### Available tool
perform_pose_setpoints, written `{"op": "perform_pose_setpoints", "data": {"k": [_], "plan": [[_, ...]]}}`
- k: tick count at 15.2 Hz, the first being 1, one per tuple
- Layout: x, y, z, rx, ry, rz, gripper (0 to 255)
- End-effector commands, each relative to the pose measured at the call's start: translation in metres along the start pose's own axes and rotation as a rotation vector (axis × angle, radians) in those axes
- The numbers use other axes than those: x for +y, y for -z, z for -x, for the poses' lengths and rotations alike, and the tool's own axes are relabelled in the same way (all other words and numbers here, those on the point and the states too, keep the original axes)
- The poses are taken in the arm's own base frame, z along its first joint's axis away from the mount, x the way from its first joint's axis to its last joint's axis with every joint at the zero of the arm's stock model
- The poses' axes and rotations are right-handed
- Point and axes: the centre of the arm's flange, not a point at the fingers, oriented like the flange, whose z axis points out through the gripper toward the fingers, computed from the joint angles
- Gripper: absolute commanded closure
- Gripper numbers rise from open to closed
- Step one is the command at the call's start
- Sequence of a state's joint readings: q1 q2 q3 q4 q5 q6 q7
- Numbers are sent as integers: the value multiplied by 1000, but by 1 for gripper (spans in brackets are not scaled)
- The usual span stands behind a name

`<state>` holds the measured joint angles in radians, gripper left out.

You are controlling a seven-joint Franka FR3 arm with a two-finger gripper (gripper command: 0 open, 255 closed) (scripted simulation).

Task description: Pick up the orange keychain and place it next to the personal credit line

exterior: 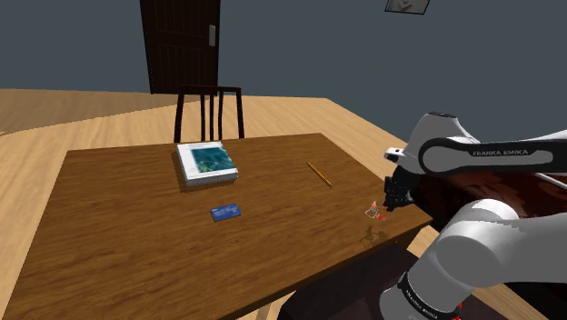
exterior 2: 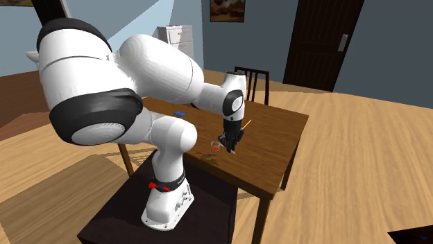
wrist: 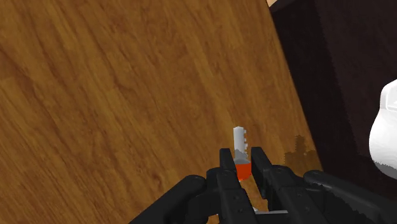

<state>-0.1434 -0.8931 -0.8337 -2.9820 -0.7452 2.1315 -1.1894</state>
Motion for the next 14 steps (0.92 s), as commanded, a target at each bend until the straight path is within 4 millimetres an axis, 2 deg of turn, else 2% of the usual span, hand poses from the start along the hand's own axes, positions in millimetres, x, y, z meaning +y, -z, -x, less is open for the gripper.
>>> {"op": "perform_pose_setpoints", "data": {"k": [1,2,14], "plan": [[0,11,0,0,0,-1,255],[0,16,0,0,0,-1,255],[-25,16,-157,0,0,-1,255]]}}
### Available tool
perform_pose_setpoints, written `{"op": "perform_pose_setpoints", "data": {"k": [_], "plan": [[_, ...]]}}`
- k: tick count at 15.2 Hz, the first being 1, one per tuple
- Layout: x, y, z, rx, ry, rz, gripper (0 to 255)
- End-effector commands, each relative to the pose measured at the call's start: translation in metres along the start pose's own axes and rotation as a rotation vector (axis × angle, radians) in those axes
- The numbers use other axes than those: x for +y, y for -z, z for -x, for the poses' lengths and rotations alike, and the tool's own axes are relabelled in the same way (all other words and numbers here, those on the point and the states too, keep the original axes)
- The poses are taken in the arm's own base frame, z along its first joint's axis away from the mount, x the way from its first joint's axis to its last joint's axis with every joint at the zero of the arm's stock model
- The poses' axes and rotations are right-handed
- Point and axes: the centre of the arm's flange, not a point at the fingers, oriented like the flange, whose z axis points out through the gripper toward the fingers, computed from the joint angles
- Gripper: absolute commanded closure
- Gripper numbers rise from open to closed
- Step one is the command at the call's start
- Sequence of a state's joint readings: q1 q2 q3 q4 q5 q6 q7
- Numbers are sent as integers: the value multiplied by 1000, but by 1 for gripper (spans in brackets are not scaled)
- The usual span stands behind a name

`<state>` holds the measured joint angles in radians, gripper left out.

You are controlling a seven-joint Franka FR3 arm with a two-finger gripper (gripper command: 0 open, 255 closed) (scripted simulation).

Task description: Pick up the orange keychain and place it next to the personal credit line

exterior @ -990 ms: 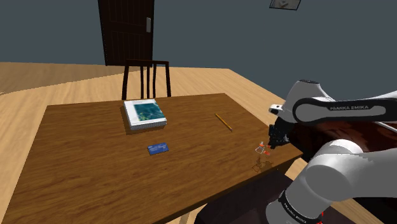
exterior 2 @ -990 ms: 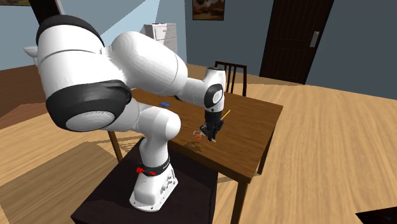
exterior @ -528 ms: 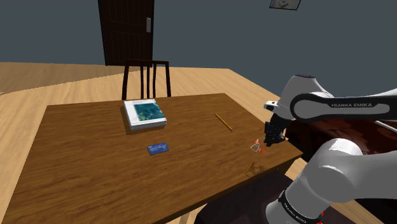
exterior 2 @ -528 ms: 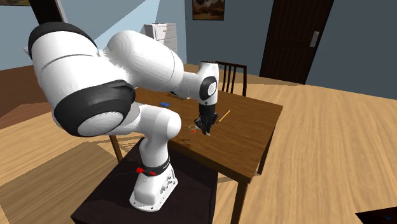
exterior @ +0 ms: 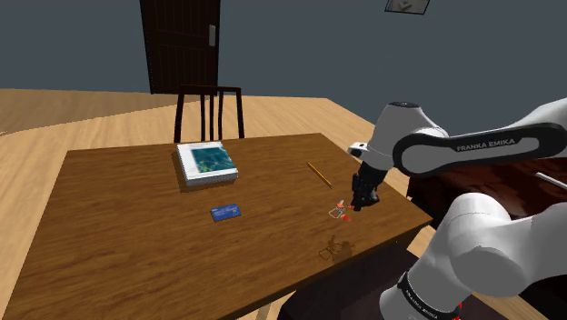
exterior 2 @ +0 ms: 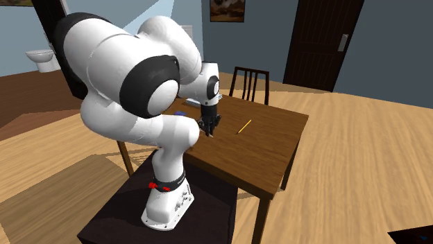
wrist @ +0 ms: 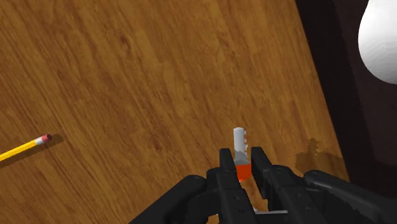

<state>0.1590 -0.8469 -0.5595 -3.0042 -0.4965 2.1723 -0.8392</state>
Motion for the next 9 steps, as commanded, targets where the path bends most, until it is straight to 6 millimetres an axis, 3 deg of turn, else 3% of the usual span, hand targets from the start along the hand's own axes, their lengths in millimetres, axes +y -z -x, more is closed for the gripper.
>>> {"op": "perform_pose_setpoints", "data": {"k": [1,9], "plan": [[-5,0,-25,1,-2,0,255],[-21,1,-130,1,-2,0,255]]}}
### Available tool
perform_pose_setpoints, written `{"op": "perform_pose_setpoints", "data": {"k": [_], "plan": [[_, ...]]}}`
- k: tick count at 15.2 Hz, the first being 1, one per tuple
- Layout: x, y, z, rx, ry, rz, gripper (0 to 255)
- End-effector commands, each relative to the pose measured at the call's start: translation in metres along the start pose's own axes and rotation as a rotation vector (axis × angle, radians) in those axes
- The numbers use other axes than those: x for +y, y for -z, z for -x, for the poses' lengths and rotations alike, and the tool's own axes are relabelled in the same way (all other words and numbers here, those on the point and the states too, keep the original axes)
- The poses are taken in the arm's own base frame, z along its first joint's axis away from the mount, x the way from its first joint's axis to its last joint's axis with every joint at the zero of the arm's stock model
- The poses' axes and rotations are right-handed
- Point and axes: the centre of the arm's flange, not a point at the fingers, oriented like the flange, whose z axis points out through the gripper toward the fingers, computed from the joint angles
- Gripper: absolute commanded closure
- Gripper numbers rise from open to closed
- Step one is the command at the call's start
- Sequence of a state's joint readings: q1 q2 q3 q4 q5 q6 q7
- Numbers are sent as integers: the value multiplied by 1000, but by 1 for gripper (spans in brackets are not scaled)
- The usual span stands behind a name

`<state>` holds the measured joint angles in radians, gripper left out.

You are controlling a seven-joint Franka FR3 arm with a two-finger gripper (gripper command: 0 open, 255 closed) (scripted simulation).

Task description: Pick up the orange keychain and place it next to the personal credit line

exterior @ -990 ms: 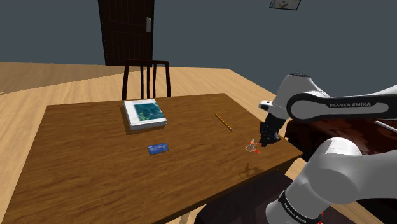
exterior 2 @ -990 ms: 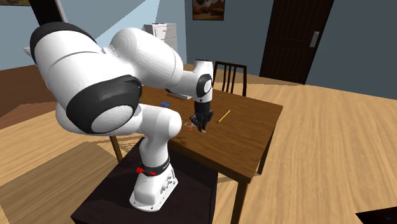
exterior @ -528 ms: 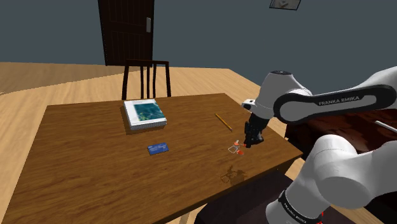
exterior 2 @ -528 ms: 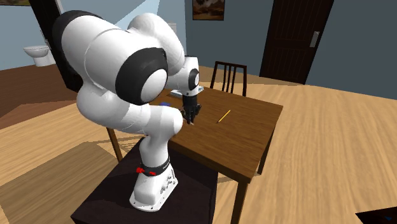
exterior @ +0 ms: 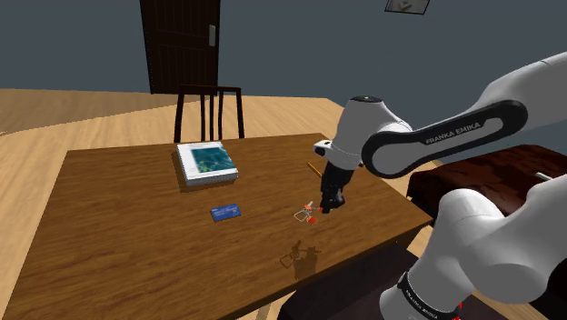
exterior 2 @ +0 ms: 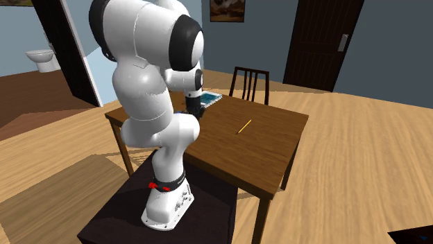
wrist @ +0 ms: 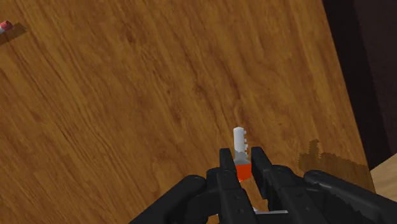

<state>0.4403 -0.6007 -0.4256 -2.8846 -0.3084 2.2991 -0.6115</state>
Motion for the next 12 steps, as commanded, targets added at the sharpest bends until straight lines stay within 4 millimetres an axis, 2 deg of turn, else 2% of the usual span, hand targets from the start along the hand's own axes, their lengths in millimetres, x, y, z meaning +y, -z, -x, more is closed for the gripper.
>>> {"op": "perform_pose_setpoints", "data": {"k": [1,12], "plan": [[-6,-2,-26,1,-1,0,255],[-28,-2,-170,1,-1,0,255]]}}
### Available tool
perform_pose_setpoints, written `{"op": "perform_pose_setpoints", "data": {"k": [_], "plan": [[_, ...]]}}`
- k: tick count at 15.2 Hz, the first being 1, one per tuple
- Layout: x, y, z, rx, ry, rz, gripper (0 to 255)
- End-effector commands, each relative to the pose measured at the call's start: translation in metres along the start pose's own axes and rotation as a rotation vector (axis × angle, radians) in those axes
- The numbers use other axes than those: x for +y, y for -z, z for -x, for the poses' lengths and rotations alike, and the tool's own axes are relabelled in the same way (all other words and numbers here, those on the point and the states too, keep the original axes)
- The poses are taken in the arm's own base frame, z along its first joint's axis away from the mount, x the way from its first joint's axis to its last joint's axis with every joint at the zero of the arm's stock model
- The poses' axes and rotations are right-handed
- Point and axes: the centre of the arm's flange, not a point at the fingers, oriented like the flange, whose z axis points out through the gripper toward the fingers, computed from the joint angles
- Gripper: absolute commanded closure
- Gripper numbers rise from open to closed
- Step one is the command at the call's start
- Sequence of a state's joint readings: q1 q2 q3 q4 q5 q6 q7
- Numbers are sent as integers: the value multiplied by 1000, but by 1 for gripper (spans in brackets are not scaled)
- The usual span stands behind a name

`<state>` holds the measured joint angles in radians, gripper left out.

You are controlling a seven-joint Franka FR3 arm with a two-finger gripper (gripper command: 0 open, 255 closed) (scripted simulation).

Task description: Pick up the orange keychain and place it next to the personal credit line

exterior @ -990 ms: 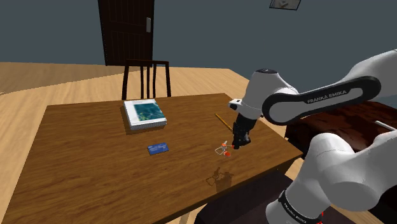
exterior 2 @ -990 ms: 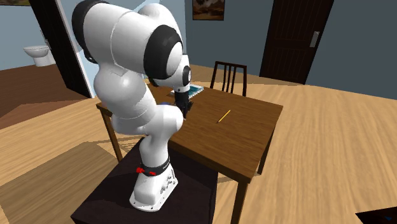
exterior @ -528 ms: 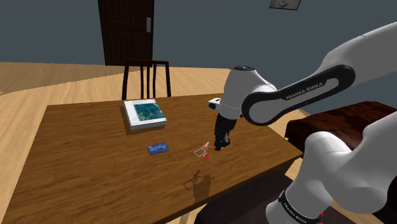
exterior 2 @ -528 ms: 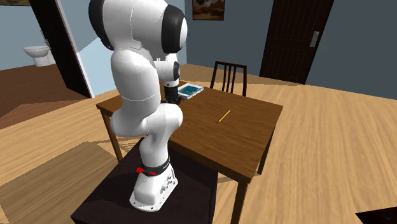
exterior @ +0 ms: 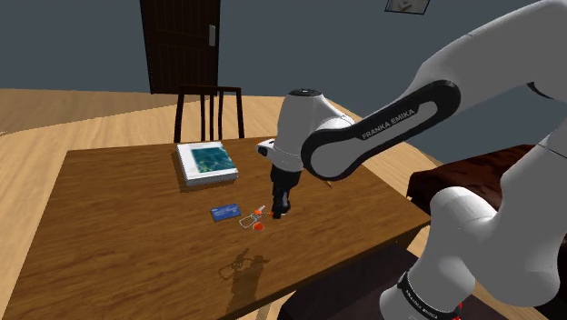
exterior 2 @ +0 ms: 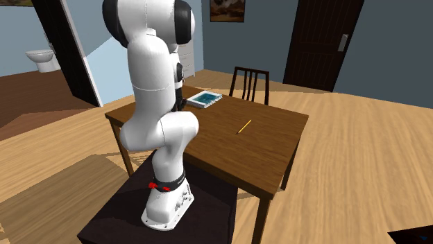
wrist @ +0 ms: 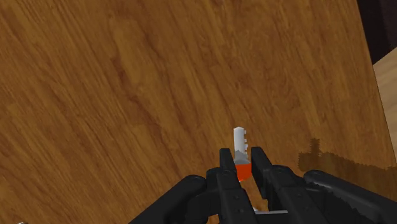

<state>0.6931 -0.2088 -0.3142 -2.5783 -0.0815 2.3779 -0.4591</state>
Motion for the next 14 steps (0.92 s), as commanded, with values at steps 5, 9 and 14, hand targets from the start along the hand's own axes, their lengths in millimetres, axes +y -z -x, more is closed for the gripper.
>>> {"op": "perform_pose_setpoints", "data": {"k": [5,9,14], "plan": [[-11,-1,-77,0,-1,-1,255],[-19,-1,-129,0,-1,-1,255],[-27,-6,-180,0,-1,-1,255]]}}
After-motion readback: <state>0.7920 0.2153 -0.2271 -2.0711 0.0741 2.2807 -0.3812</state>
